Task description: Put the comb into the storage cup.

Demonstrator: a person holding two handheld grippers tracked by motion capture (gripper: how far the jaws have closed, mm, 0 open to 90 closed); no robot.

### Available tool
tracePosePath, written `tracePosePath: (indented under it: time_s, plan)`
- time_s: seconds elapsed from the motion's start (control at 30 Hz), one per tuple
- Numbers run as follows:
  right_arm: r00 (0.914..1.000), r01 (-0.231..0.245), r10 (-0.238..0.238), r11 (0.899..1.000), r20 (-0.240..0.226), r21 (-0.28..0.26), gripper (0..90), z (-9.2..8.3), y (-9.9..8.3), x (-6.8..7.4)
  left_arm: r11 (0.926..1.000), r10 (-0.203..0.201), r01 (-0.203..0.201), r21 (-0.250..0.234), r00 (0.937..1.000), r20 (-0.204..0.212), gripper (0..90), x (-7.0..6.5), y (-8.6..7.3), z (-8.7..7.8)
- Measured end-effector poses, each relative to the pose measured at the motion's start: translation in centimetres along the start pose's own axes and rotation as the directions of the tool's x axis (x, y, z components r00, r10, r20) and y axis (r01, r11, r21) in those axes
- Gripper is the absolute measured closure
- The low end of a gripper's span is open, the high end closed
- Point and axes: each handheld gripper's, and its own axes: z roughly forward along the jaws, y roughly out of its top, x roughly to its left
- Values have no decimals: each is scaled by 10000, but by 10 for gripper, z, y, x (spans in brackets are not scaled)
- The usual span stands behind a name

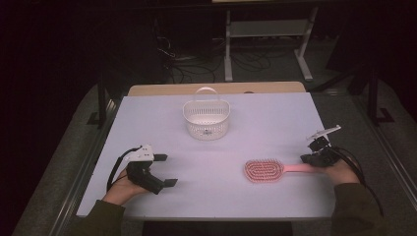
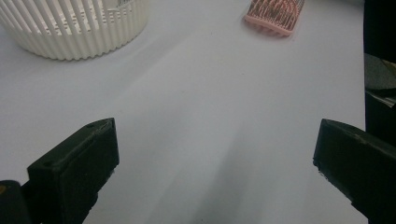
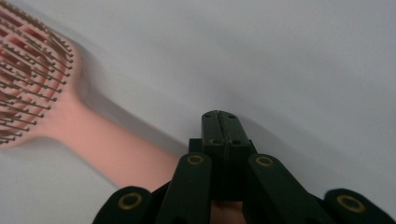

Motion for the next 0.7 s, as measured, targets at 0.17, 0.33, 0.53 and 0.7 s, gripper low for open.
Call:
tracePosePath:
  time_s: [0.17,0.33,0.53,0.7]
  plan:
    - [9999,80,-80,10000,-100,20,895,-2,-3,3,10000,1,-1,-2,10000,1,2,0,0,0]
    - [9996,177,-175,9998,-201,63,895,-5,-7,7,10000,-8,8,-2,10000,30,2,-1,0,1]
    - [9994,241,-239,9997,-270,79,895,-8,-11,10,10000,-11,11,-8,10000,56,2,-1,0,1]
    - [9988,294,-294,9996,-404,9,895,-11,-14,13,10000,17,-17,28,10000,89,2,-1,0,2]
